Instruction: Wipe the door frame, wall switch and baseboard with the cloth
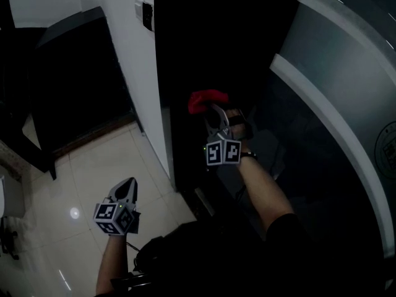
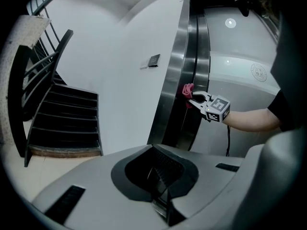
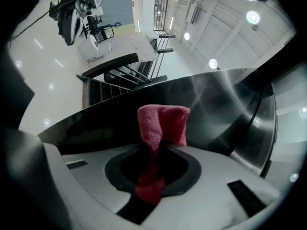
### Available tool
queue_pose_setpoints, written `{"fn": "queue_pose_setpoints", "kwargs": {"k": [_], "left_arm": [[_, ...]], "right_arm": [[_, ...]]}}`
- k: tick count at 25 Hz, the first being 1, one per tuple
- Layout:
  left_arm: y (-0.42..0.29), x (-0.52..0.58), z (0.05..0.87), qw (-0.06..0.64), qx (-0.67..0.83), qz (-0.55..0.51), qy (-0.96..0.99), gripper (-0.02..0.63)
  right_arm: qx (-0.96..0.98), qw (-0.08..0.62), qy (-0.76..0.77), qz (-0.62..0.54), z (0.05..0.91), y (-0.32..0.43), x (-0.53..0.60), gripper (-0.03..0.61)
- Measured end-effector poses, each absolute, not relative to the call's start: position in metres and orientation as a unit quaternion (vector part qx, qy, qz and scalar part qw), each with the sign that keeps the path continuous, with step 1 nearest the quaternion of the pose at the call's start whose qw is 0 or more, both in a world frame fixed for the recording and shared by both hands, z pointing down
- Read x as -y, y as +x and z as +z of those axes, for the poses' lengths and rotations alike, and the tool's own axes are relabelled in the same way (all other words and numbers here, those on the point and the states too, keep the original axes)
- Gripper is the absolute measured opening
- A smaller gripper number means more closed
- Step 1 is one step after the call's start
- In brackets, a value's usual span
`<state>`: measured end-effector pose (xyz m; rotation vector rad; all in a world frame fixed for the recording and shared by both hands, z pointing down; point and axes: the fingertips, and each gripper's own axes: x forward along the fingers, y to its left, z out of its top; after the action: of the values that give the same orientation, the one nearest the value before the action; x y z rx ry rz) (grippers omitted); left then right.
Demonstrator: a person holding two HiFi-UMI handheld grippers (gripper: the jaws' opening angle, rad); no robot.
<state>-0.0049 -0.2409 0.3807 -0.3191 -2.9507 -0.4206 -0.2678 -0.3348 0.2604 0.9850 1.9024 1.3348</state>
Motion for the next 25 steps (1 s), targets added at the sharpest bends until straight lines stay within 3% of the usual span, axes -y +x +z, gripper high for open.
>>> {"fn": "queue_pose_setpoints", "kwargs": {"k": [25], "left_arm": [[0.023,0.212,0.392,0.063,0.974,-0.158,-0.150,0.000]], "right_arm": [[-0.707,0.210,0.418,0.530,0.375,-0.266,0.335,0.066]]}}
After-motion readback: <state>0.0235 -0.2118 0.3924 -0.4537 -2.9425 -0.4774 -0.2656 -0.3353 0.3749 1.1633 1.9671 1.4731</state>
